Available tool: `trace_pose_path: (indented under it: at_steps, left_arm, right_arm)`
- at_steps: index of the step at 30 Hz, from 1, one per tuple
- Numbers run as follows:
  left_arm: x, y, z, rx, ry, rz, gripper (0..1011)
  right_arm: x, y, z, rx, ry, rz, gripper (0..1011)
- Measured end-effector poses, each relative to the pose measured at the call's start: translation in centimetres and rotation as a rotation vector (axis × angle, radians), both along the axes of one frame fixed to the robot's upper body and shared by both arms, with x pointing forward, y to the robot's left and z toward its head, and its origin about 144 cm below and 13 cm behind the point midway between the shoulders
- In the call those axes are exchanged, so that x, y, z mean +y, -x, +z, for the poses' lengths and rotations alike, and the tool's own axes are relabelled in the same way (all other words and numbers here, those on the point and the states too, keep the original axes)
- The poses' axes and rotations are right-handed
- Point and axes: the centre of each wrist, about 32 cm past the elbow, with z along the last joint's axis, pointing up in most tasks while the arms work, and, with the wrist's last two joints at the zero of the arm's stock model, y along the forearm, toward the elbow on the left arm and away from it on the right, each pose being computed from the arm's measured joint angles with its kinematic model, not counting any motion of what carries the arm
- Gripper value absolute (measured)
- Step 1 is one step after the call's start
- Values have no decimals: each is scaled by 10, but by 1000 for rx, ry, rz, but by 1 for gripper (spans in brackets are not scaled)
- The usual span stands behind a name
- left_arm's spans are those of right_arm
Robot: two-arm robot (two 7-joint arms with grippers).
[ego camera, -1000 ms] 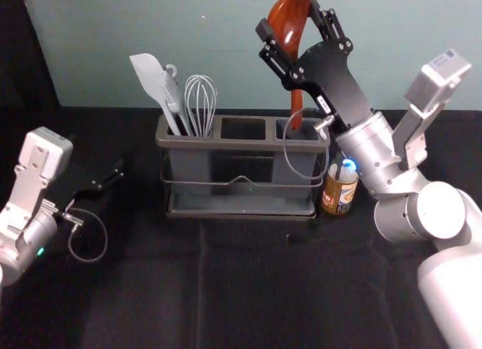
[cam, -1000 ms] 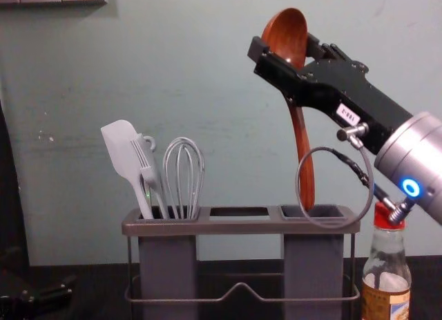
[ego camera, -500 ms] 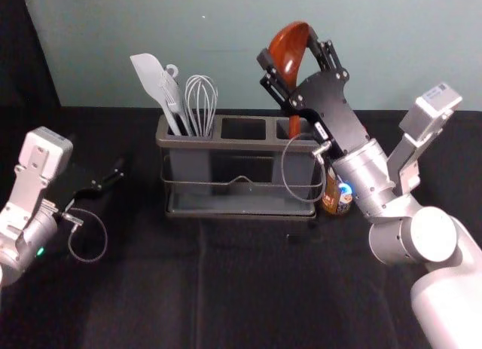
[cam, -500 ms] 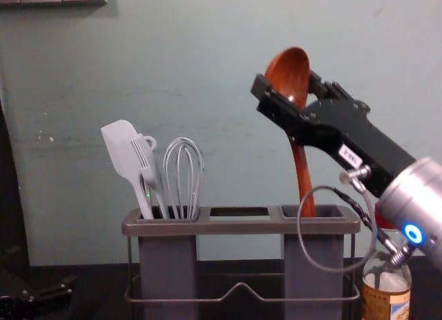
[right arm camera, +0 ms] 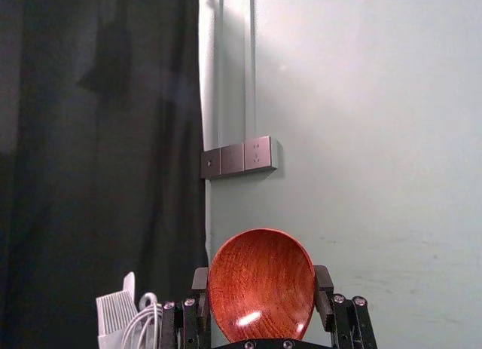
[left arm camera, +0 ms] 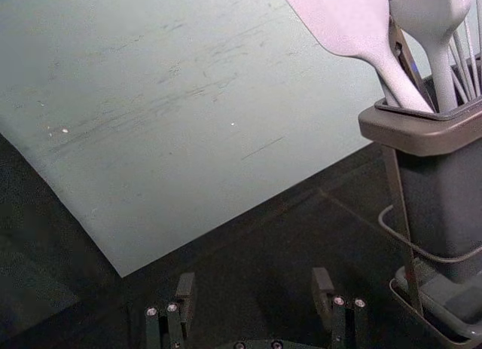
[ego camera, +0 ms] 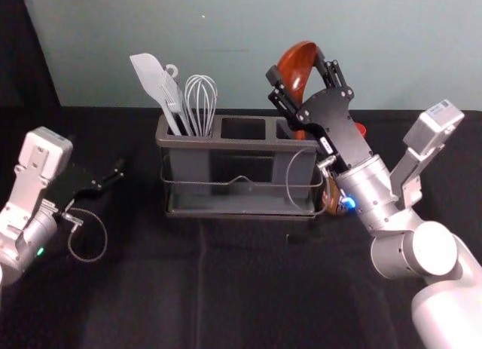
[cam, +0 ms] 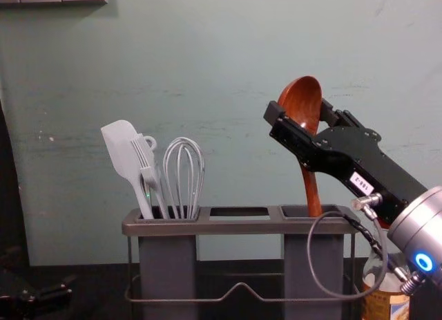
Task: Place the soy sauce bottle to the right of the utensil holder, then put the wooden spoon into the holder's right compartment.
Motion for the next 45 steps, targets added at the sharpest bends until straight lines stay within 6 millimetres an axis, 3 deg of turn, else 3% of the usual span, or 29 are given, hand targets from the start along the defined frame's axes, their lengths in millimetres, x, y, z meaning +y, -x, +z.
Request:
trace_pose_path:
  at_steps: [19,26,38,45]
  left_arm:
    - [0,0,0,0,0,0,1000]
    - [0,0,0,0,0,0,1000]
    - [0,0,0,0,0,0,1000]
    - [0,0,0,0,0,0,1000]
  right_arm:
    - [3,2,-6,11,8,18,838]
    - [4,2,-6,9,6,15,1002]
    - [4,2,-7,11,-7,2,1002]
    - [5,2,10,-42,-11,-4,1002]
